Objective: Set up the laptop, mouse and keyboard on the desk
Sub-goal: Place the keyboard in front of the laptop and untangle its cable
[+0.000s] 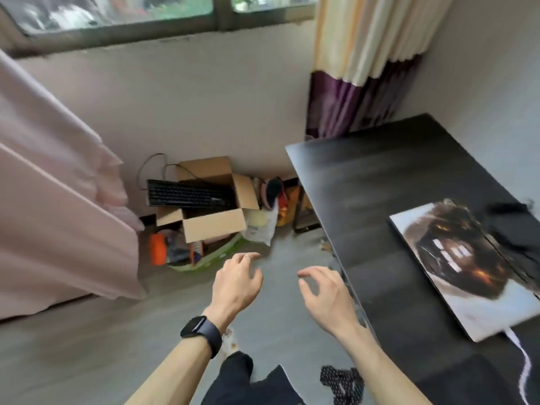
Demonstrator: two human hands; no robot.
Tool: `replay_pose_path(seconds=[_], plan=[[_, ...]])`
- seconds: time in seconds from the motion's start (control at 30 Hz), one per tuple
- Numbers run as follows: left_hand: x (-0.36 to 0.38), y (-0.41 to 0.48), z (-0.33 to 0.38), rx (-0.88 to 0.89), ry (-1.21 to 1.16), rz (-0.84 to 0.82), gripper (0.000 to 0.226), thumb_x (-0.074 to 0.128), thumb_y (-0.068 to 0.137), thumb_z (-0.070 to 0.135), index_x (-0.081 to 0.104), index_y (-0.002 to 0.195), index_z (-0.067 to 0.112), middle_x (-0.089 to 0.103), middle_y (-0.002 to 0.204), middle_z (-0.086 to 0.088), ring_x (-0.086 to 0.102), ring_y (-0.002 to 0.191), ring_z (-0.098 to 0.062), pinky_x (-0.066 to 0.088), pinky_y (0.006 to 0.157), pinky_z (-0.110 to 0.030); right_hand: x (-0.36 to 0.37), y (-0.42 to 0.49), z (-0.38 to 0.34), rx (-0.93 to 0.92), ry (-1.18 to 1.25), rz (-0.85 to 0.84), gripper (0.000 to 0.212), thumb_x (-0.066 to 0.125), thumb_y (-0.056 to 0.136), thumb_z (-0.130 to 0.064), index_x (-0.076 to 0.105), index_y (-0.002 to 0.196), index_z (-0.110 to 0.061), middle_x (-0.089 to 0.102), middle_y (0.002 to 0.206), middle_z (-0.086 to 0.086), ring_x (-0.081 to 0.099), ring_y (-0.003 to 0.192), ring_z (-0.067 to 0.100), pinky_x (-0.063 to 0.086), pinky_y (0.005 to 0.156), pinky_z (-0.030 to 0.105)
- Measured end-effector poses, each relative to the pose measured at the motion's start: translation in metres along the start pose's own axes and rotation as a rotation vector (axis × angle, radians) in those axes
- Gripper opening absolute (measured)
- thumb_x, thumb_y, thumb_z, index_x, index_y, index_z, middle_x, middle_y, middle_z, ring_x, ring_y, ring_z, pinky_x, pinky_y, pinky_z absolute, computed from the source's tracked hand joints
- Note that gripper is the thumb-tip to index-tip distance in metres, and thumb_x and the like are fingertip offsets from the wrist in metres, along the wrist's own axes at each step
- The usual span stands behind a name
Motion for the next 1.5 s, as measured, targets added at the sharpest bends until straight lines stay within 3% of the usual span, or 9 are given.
replay_pose_path(seconds=[0.37,0.67,0.8,0.97,1.13,1.23,1.33,1.5], plan=[[-0.133,0.128,-0.184,-0.256,-0.039,0.086,0.039,0.049,0.092,0.035,0.056,0.13,0.03,0.057,0.132,0.004,0.053,0.118,-0.02,0.046,0.093,-0.036,0.114,0.169,-0.15,-0.07,0.013,-0.277,0.023,0.057,0.097,-0.033,0.064,0.119,-0.033,0.055,0.114,-0.023,0.048,0.113,0.003,0.035,0.094,0.02],[-0.136,0.251,-0.257,-0.462,-0.107,0.004,0.039,0.047,0.093,0.036,0.052,0.132,0.03,0.054,0.136,0.004,0.051,0.121,-0.02,0.046,0.097,-0.037,0.209,0.34,-0.143,0.012,-0.048,-0.536,0.041,0.052,0.096,-0.04,0.054,0.134,-0.025,0.061,0.128,-0.009,0.056,0.121,0.011,0.047,0.1,0.031],[-0.121,0.307,-0.292,-0.683,-0.269,-0.059,0.043,0.052,0.092,0.034,0.049,0.135,0.026,0.053,0.136,-0.002,0.052,0.122,-0.022,0.044,0.098,-0.032,0.269,0.436,-0.137,0.063,-0.094,-0.715,0.047,0.055,0.099,-0.037,0.047,0.141,-0.018,0.061,0.135,0.002,0.058,0.123,0.019,0.048,0.101,0.035],[-0.102,0.374,-0.353,-0.944,-0.475,0.026,0.063,0.062,0.09,0.034,0.036,0.146,0.019,0.04,0.147,-0.008,0.049,0.127,-0.027,0.039,0.097,-0.03,0.353,0.542,-0.151,0.106,-0.099,-0.822,0.052,0.053,0.1,-0.042,0.043,0.144,-0.016,0.058,0.137,0.004,0.059,0.119,0.022,0.048,0.092,0.033],[-0.077,0.422,-0.426,-1.116,-0.524,0.102,0.096,0.068,0.086,0.045,0.012,0.155,0.01,0.019,0.157,-0.018,0.03,0.142,-0.036,0.03,0.112,-0.039,0.442,0.622,-0.165,0.151,-0.082,-0.807,0.064,0.053,0.1,-0.046,0.036,0.149,-0.01,0.05,0.146,0.015,0.053,0.128,0.032,0.045,0.103,0.037],[-0.058,0.449,-0.463,-1.167,-0.633,0.133,0.107,0.067,0.084,0.056,0.005,0.155,0.004,0.019,0.16,-0.017,0.024,0.146,-0.033,0.025,0.116,-0.039,0.489,0.655,-0.17,0.129,-0.111,-0.755,0.067,0.049,0.1,-0.049,0.033,0.152,-0.009,0.035,0.156,0.018,0.048,0.134,0.038,0.042,0.107,0.038],[-0.041,0.461,-0.486,-1.168,-0.692,0.151,0.097,0.059,0.088,0.059,0.014,0.154,0.004,0.028,0.158,-0.013,0.029,0.145,-0.031,0.027,0.115,-0.038,0.523,0.667,-0.165,0.085,-0.234,-0.703,0.065,0.05,0.1,-0.051,0.039,0.148,-0.008,0.024,0.159,0.017,0.054,0.127,0.04,0.047,0.101,0.041],[-0.033,0.461,-0.503,-1.117,-0.65,0.091,0.079,0.055,0.093,0.055,0.033,0.146,0.001,0.043,0.149,-0.015,0.04,0.137,-0.031,0.034,0.11,-0.038,0.54,0.667,-0.16,-0.026,-0.374,-0.59,0.038,0.045,0.104,-0.034,0.053,0.131,-0.008,0.046,0.137,0.019,0.061,0.104,0.042,0.05,0.076,0.039]])
Point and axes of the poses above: each hand's wrist, its own y-axis towards the middle knuckle, its own x-axis out of the palm, z = x × y, the point moved 4 cm from there along y, towards the middle knuckle
